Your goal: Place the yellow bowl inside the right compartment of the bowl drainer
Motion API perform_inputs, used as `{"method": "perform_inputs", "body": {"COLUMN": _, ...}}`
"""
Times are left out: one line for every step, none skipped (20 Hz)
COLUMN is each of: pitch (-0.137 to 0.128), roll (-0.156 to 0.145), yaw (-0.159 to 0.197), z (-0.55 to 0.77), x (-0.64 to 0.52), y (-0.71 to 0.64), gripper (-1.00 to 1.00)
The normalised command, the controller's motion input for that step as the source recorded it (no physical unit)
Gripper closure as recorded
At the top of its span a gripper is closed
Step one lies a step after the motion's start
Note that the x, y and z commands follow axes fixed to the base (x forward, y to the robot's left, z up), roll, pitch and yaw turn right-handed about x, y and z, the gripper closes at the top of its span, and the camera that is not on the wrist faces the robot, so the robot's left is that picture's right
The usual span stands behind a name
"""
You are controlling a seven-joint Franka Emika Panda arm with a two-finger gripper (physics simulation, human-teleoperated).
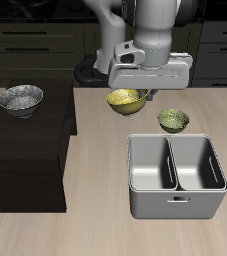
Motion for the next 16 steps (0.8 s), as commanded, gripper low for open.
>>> {"method": "perform_inputs", "body": {"pitch": 0.037, "roll": -0.053, "yaw": -0.031, "z": -0.09, "x": 0.44, "y": 0.0, "gripper": 1.0}}
{"method": "perform_inputs", "body": {"pitch": 0.034, "roll": -0.045, "yaw": -0.003, "z": -0.09, "x": 0.45, "y": 0.11, "gripper": 1.0}}
{"method": "perform_inputs", "body": {"pitch": 0.017, "roll": 0.004, "yaw": 0.018, "z": -0.07, "x": 0.09, "y": 0.11, "gripper": 1.0}}
{"method": "perform_inputs", "body": {"pitch": 0.052, "roll": -0.014, "yaw": 0.035, "z": -0.19, "x": 0.62, "y": 0.27, "gripper": 1.0}}
{"method": "perform_inputs", "body": {"pitch": 0.039, "roll": -0.001, "yaw": -0.018, "z": -0.17, "x": 0.35, "y": 0.23, "gripper": 1.0}}
{"method": "perform_inputs", "body": {"pitch": 0.007, "roll": 0.017, "yaw": 0.089, "z": -0.19, "x": 0.45, "y": 0.35, "gripper": 1.0}}
{"method": "perform_inputs", "body": {"pitch": 0.015, "roll": -0.01, "yaw": -0.024, "z": -0.1, "x": 0.35, "y": 0.25, "gripper": 1.0}}
{"method": "perform_inputs", "body": {"pitch": -0.014, "roll": 0.023, "yaw": 0.123, "z": -0.16, "x": 0.44, "y": 0.4, "gripper": 1.0}}
{"method": "perform_inputs", "body": {"pitch": 0.051, "roll": -0.042, "yaw": -0.021, "z": -0.06, "x": 0.41, "y": 0.11, "gripper": 1.0}}
{"method": "perform_inputs", "body": {"pitch": -0.034, "roll": -0.016, "yaw": -0.06, "z": 0.07, "x": 0.3, "y": 0.22, "gripper": 1.0}}
{"method": "perform_inputs", "body": {"pitch": -0.033, "roll": 0.011, "yaw": 0.048, "z": -0.03, "x": 0.24, "y": 0.19, "gripper": 1.0}}
{"method": "perform_inputs", "body": {"pitch": 0.006, "roll": -0.047, "yaw": 0.005, "z": -0.04, "x": 0.26, "y": 0.14, "gripper": 1.0}}
{"method": "perform_inputs", "body": {"pitch": -0.023, "roll": -0.014, "yaw": 0.087, "z": -0.06, "x": 0.35, "y": 0.24, "gripper": 1.0}}
{"method": "perform_inputs", "body": {"pitch": 0.0, "roll": 0.0, "yaw": 0.0, "z": 0.02, "x": -0.04, "y": -0.05, "gripper": 1.0}}
{"method": "perform_inputs", "body": {"pitch": 0.02, "roll": -0.068, "yaw": 0.005, "z": -0.05, "x": 0.29, "y": 0.08, "gripper": 1.0}}
{"method": "perform_inputs", "body": {"pitch": -0.015, "roll": 0.027, "yaw": -0.029, "z": 0.09, "x": 0.05, "y": 0.03, "gripper": 1.0}}
